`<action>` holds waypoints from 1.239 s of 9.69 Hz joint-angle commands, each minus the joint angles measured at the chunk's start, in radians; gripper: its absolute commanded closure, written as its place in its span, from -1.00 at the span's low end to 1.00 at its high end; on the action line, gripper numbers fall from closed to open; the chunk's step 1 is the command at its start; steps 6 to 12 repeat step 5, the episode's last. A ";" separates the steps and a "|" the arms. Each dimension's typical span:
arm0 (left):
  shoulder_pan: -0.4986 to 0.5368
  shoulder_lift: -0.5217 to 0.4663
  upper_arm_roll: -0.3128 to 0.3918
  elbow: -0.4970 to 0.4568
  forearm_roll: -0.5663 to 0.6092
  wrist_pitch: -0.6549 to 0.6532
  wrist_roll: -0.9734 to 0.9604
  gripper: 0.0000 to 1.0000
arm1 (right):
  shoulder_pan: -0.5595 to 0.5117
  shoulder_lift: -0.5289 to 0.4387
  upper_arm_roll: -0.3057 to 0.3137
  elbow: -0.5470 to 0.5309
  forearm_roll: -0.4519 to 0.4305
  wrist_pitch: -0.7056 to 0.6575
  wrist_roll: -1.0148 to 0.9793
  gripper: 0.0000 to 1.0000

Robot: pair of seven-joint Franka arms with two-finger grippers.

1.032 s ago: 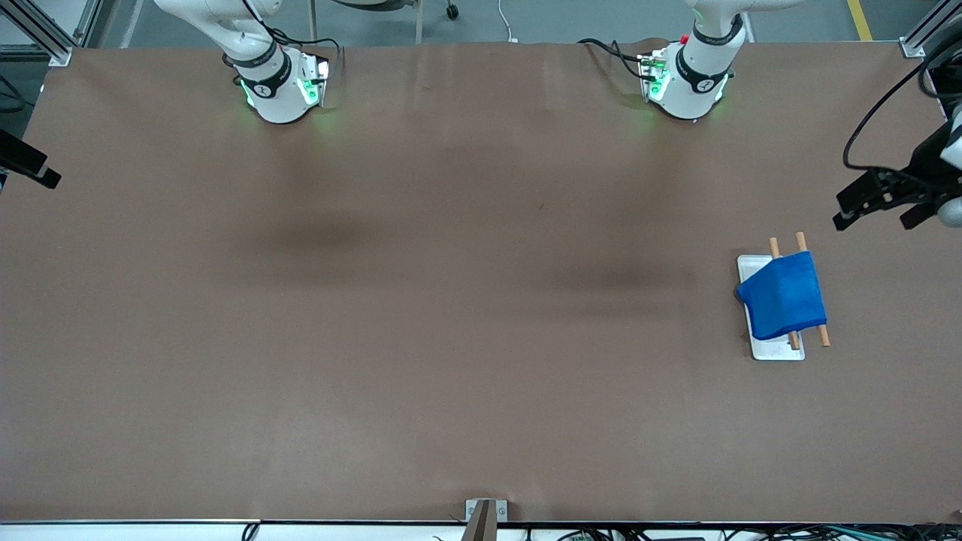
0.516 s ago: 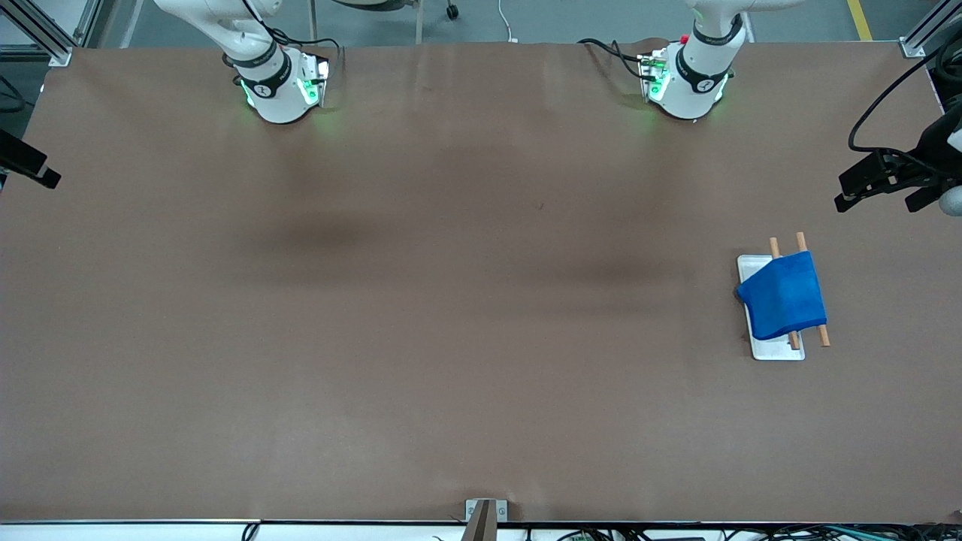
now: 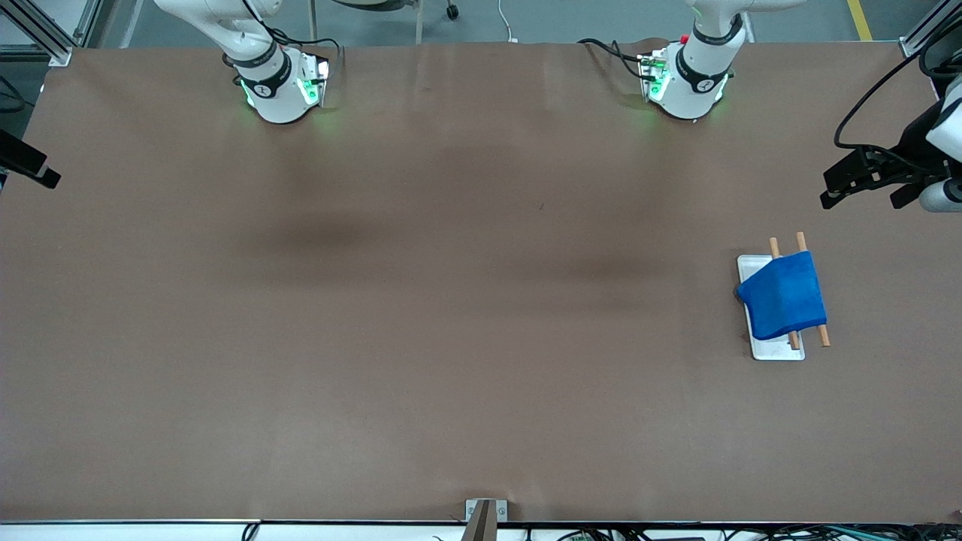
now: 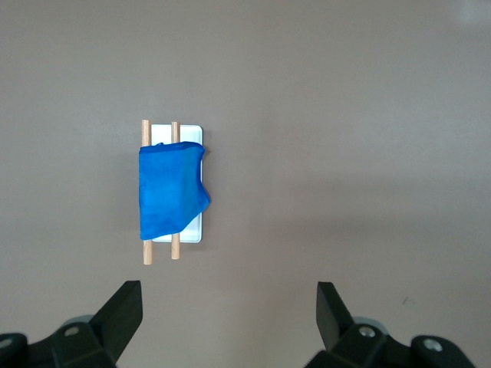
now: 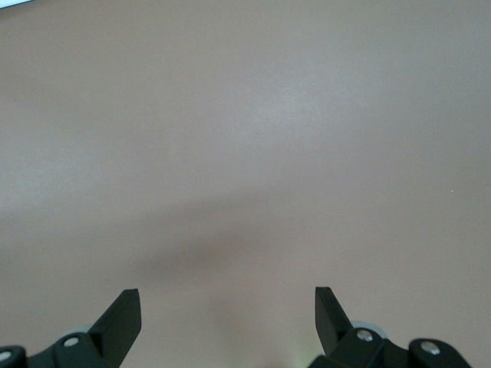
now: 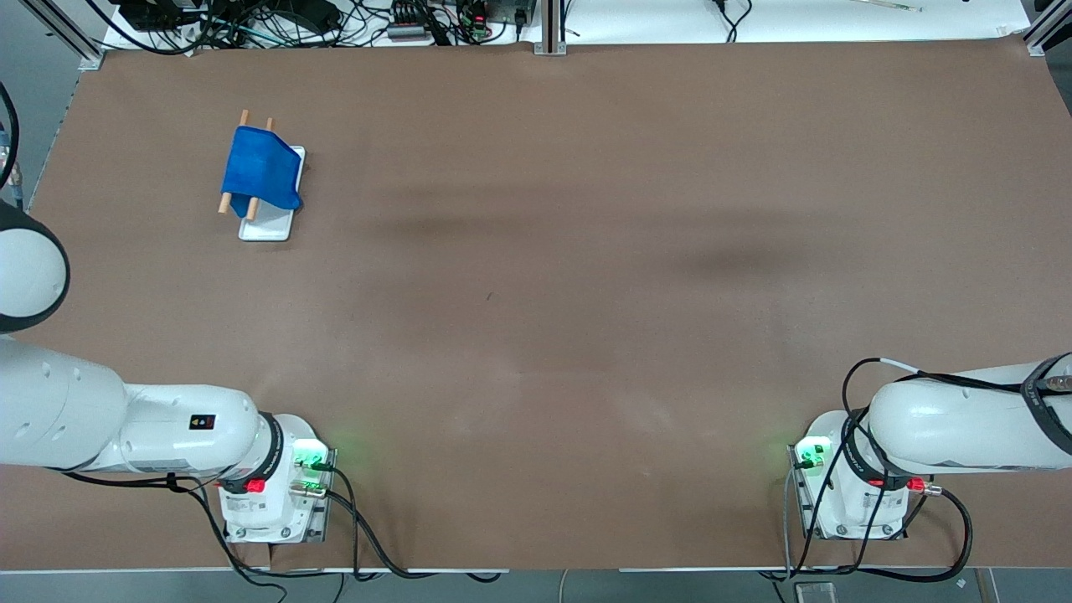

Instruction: Right arm passes towel to left arm to hang

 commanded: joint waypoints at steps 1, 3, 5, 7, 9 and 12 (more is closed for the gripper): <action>-0.008 -0.017 0.011 -0.057 0.007 0.013 -0.010 -1.00 | 0.003 0.006 -0.002 0.013 -0.016 -0.014 -0.001 -1.00; -0.002 -0.017 0.011 -0.057 0.007 0.011 0.006 -1.00 | 0.003 0.006 -0.004 0.013 -0.016 -0.014 -0.001 -1.00; 0.001 -0.015 0.011 -0.057 0.007 0.007 0.009 -1.00 | 0.005 0.006 -0.004 0.013 -0.016 -0.012 -0.001 -1.00; 0.001 -0.015 0.011 -0.057 0.007 0.007 0.009 -1.00 | 0.005 0.006 -0.004 0.013 -0.016 -0.012 -0.001 -1.00; 0.001 -0.015 0.011 -0.057 0.007 0.007 0.009 -1.00 | 0.005 0.006 -0.004 0.013 -0.016 -0.012 -0.001 -1.00; 0.001 -0.015 0.011 -0.057 0.007 0.007 0.009 -1.00 | 0.005 0.006 -0.004 0.013 -0.016 -0.012 -0.001 -1.00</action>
